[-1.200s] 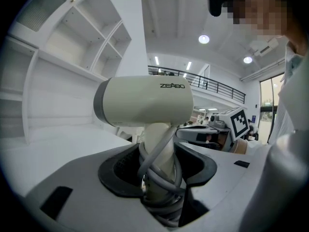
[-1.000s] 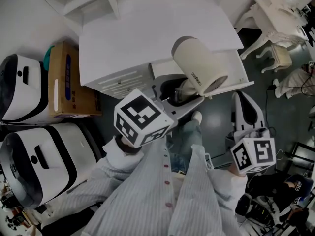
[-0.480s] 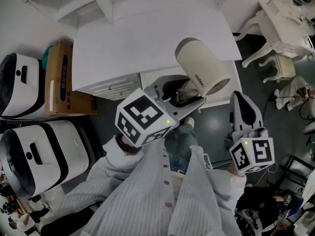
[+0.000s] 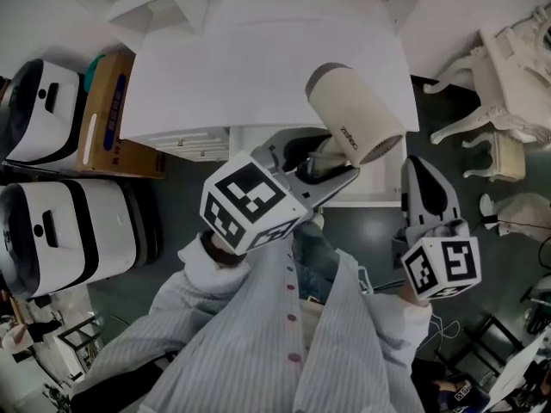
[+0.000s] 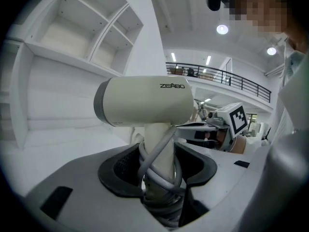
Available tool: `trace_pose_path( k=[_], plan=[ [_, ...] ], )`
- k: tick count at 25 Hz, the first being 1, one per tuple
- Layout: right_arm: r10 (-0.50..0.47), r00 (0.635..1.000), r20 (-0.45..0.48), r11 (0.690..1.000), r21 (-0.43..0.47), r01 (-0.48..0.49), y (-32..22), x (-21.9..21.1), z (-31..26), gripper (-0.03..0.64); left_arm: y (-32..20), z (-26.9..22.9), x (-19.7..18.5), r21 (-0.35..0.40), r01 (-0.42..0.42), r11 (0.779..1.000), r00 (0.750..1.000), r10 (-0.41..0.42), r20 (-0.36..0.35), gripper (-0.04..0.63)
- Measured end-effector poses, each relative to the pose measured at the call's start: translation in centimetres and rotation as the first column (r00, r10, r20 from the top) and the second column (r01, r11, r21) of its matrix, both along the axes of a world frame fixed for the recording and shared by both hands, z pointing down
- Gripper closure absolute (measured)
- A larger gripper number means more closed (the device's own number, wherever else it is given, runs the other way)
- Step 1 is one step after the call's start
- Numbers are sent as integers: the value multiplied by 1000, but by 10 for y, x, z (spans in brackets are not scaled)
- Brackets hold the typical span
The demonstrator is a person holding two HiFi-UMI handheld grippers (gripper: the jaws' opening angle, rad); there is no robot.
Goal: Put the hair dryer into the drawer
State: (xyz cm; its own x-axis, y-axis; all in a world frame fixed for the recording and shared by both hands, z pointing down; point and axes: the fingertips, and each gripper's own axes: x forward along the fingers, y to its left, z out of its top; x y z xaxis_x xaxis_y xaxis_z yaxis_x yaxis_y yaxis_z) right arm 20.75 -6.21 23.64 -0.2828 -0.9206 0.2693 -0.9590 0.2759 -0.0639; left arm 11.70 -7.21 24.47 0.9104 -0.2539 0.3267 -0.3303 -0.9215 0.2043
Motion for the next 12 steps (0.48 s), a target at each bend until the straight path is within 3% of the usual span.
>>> trace_pose_path(
  k=[6,12],
  plan=[
    [-71,997,15,997,-2,71,-20,16,5,604,-8,10,15,-13,59,998,998,-59,33,379],
    [-87,996,31,996,-19,87,-36,21,12,604,-19,21,17,-23,67,998,995,-65,72,379]
  ],
)
